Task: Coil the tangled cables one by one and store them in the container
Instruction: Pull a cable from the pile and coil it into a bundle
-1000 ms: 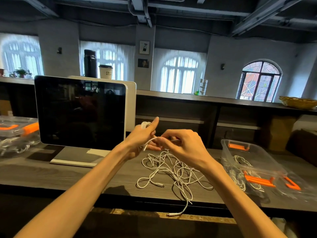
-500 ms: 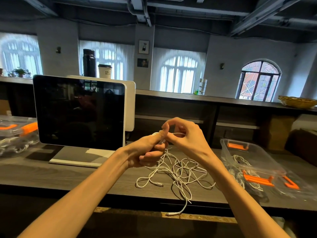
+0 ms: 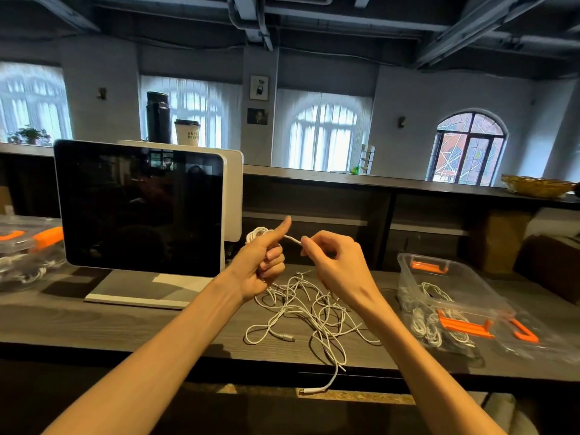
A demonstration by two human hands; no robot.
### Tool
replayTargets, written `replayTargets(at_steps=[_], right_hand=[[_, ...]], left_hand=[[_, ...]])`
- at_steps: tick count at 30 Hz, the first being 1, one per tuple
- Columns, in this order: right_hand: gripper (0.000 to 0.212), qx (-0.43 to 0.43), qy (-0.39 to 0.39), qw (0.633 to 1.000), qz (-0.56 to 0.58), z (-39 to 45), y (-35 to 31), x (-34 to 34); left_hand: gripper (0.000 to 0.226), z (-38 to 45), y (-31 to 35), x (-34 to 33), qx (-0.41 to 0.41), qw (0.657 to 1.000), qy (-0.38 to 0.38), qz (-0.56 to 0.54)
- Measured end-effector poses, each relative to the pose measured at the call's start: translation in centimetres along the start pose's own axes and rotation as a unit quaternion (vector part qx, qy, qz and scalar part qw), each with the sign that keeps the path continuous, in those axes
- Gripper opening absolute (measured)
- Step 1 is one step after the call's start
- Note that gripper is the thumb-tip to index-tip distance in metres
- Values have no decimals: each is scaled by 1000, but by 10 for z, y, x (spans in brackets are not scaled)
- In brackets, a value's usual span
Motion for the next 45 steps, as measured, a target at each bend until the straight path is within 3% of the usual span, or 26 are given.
replayTargets(at_steps=[3,8,14,16,18,21,25,28,31,33,35,37,40,43,45], right_hand=[[21,31,1,1000,-1,-4,-5,-6],[16,77,14,997,-19,-7,-9,-13],[9,147,-23,981,-125,-18,-10,-19],[13,145,0,979,-143,-22,-9,-19],[15,139,1,980,-141,-27,-7,-20],[13,175,-63,962,-202,-41,-9,-32],[10,252,-154,903,-312,-51,-18,-39],[22,315,-179,874,-324,-53,-33,-36],[16,323,-177,900,-231,-41,-47,-27],[16,279,-192,925,-173,-30,-47,-21],[20,228,-220,940,-126,-25,-45,-17],[21,190,-207,956,-83,-22,-45,-10],[27,144,-211,965,-61,-17,-38,2],[18,249,-239,921,-179,-25,-37,-8],[15,294,-217,903,-225,-31,-38,-16]], left_hand=[[44,-3,-5,-5,14,999,-37,34],[61,-7,-10,-12,6,993,-67,93],[53,-1,2,1,-115,975,102,158],[48,-2,3,0,-111,983,109,98],[35,-4,5,-6,-63,995,67,-40],[31,-2,9,-3,-8,989,56,-135],[48,3,6,9,-20,996,88,2],[52,-2,7,10,-95,971,110,187],[56,-5,9,6,-159,927,109,322],[54,-10,7,0,-155,918,77,356],[36,-16,5,-7,-146,917,31,369],[27,-18,9,-9,-143,924,9,354],[35,-13,15,-1,-92,962,45,253],[27,-15,12,-2,-19,987,47,151],[24,-14,7,-7,6,992,51,117]])
Point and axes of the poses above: each hand's wrist, its own z-axis towards the middle knuckle, its own x-axis out of the back of the hand, y = z × x, the point moved 6 cm from there along z, towards the middle knuckle, and after that the axes turned 13 degrees about y, right-handed, at the moved point
